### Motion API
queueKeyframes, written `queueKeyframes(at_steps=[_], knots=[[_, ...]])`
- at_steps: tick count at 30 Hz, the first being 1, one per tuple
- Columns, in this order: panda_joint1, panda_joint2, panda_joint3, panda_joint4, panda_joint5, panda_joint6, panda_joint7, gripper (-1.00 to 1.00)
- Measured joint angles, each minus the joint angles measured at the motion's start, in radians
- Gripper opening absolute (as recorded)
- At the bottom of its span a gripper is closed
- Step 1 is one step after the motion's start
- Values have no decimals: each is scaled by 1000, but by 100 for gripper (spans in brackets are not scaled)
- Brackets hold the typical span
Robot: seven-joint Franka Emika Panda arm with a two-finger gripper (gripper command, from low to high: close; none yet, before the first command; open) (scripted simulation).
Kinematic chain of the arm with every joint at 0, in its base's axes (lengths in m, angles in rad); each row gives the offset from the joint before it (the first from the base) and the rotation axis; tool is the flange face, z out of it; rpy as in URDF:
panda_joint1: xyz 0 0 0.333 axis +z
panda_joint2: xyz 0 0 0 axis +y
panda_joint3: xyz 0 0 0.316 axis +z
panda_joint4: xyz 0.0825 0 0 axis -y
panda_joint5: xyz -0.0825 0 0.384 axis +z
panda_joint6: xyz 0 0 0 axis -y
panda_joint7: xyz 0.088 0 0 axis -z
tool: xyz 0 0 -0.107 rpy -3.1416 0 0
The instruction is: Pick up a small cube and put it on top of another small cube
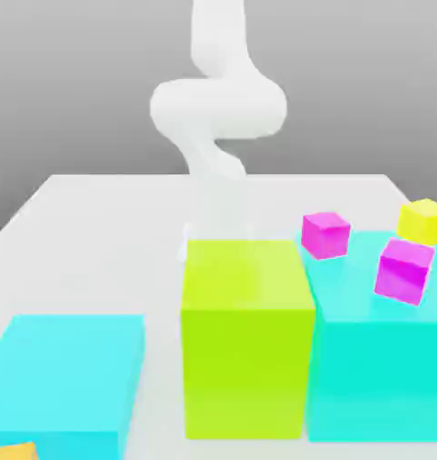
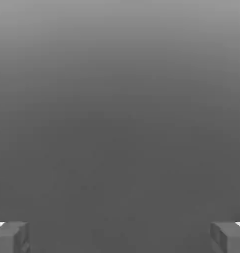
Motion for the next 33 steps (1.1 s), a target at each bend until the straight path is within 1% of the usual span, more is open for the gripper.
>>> queueKeyframes(at_steps=[6, 12, 16, 21, 27, 33], knots=[[61, 222, -128, 42, 87, 22, -157, 0], [94, 440, -231, 84, 192, 42, -325, 0], [91, 587, -275, 112, 264, 54, -438, 0], [52, 766, -296, 146, 335, 72, -565, 0], [1, 963, -300, 183, 364, 110, -682, 0], [-46, 1136, -316, 215, 334, 164, -763, 0]])
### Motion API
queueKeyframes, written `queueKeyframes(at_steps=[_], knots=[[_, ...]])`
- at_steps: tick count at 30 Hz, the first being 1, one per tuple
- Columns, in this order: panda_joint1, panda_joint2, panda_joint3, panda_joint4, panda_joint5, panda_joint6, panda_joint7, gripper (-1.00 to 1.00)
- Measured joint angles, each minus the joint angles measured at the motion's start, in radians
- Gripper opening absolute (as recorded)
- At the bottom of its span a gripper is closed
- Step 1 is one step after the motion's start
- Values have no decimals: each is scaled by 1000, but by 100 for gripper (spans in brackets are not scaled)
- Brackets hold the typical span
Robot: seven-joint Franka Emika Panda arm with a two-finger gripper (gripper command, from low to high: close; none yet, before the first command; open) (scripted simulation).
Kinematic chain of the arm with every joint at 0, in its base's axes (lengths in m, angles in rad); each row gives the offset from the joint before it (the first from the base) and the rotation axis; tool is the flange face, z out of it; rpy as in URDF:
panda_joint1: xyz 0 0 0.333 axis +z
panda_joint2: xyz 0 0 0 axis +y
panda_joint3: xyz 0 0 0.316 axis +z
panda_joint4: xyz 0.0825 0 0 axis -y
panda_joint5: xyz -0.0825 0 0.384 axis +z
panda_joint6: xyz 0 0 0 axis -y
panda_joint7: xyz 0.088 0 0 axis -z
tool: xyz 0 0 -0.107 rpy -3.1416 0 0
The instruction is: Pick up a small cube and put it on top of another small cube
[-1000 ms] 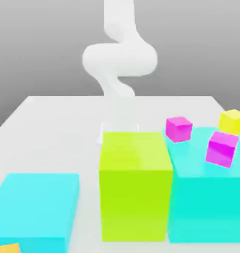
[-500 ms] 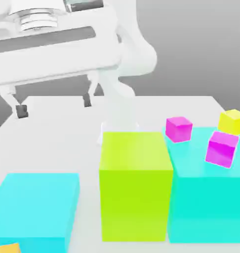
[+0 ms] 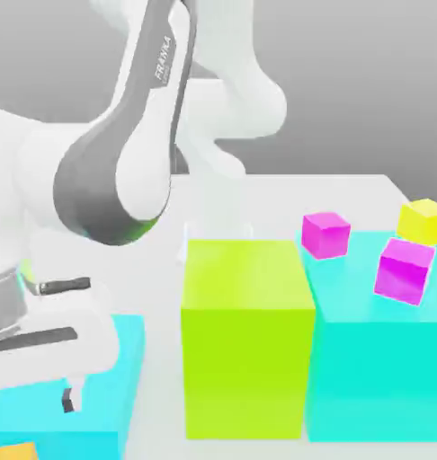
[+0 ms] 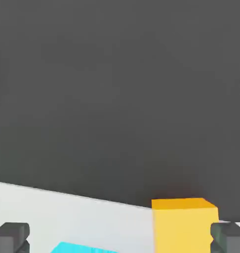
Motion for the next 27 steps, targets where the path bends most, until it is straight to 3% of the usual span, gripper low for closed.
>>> queueKeyframes(at_steps=[3, 6, 7, 13, 18, 27], knots=[[-19, 81, -10, 16, -24, 36, -31, 0], [-58, 189, 32, 42, 11, 111, -65, 0], [-68, 216, 45, 49, 22, 131, -74, -100], [-73, 229, 51, 52, 30, 138, -80, -100], [-17, 91, -1, 16, -30, 33, -45, -100], [152, -162, 157, -63, -73, -175, -126, -100]])
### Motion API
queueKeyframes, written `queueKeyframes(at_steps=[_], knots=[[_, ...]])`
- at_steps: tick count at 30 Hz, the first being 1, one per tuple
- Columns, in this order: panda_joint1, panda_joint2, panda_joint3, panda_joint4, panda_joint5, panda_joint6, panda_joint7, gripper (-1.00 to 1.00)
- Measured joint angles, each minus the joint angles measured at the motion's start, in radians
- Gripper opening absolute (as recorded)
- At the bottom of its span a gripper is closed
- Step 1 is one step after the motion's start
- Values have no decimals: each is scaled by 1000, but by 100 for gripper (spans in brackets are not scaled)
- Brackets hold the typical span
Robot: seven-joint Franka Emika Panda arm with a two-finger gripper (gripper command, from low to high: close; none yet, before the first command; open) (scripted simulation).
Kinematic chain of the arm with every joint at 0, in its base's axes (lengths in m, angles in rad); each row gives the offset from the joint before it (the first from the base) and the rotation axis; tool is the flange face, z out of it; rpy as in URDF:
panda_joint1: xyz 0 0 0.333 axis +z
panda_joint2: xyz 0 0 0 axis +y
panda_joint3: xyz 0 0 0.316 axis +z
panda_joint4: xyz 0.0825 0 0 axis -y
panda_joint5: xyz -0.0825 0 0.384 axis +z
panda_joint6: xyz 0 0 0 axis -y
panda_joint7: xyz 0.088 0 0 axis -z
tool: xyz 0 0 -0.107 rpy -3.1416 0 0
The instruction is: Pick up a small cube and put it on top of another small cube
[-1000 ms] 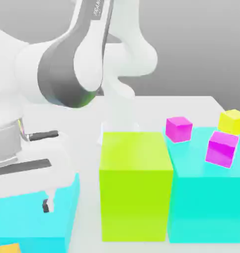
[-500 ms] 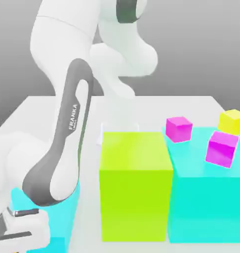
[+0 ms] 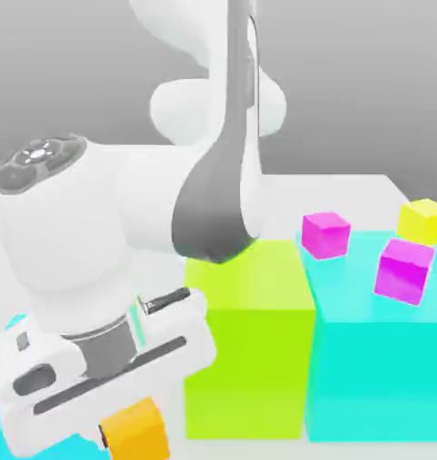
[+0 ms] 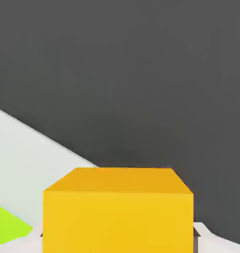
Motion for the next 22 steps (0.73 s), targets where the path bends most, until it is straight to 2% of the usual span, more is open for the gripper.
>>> queueKeyframes(at_steps=[7, 14, 18, 19, 22], knots=[[175, -230, 118, -70, -94, -137, -33, -100], [305, -481, 225, -144, -237, -257, -37, -100], [326, -491, 258, -227, -270, -170, -35, -100], [326, -478, 260, -251, -271, -133, -35, 100], [326, -478, 260, -251, -271, -133, -35, 100]])
